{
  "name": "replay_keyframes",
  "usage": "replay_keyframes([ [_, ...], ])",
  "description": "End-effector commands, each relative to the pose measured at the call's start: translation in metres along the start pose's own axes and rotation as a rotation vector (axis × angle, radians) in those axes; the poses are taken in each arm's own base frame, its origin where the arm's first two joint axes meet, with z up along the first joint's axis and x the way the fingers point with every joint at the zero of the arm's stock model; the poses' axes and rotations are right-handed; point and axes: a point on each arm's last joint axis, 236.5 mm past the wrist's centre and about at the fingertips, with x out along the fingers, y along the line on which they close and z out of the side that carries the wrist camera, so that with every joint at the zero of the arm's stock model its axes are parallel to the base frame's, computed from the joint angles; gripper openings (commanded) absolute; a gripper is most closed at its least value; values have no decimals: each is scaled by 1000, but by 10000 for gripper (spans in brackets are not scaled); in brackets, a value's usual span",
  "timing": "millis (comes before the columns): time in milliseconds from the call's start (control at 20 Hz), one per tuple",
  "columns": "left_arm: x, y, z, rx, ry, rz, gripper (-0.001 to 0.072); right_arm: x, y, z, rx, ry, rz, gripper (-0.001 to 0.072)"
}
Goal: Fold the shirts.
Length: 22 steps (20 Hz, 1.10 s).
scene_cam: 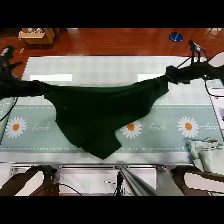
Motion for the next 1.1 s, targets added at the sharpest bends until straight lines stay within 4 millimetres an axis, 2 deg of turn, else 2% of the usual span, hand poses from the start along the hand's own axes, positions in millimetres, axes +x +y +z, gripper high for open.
replay_keyframes([
  [0, 44, 11, 7, 43, -17, 25, 30, 20, -13, 43, 41, -181, -15, 21],
  [150, 73, 15, -13, -3, 62, 13, 31, 49, -26, 18, 61, -74, -26, 22],
  [300, 91, 16, -34, -45, 144, -4, 34, 78, -40, -6, 71, 16, -40, 22],
  [350, 93, 15, -38, -50, 159, -11, 71, 82, -42, -5, 55, 10, -39, 55],
  [400, 90, 14, -38, -49, 167, -17, 236, 81, -42, 2, 29, -16, -39, 227],
  [450, 84, 12, -36, -45, 178, -25, 439, 71, -38, 14, -10, -50, -30, 395],
  [500, 72, 12, -33, -38, 199, -35, 587, 55, -33, 30, -52, -88, -25, 441],
  [600, 41, 18, -32, -50, 267, -40, 597, 3, -27, 65, -106, -167, -27, 441],
  [700, 4, 29, -48, -159, 378, -15, 597, -46, -40, 79, -172, -188, -100, 441],
  [750, -11, 27, -63, -237, 438, -24, 599, -67, -58, 76, -207, -159, -179, 441],
  [850, -31, 2, -99, -330, 569, -95, 600, -93, -106, 51, -236, -40, -338, 440],
  [900, -33, -20, -115, -349, 605, -169, 601, -102, -129, 36, -230, 32, -399, 440],
  [950, -32, -38, -129, -371, 626, -226, 611, -106, -143, 27, -202, 60, -419, 437],
  [1000, -28, -53, -144, -393, 642, -269, 681, -107, -152, 23, -152, 55, -409, 433],
  [1050, -20, -61, -159, -408, 659, -285, 708, -104, -158, 20, -112, 46, -390, 433],
])
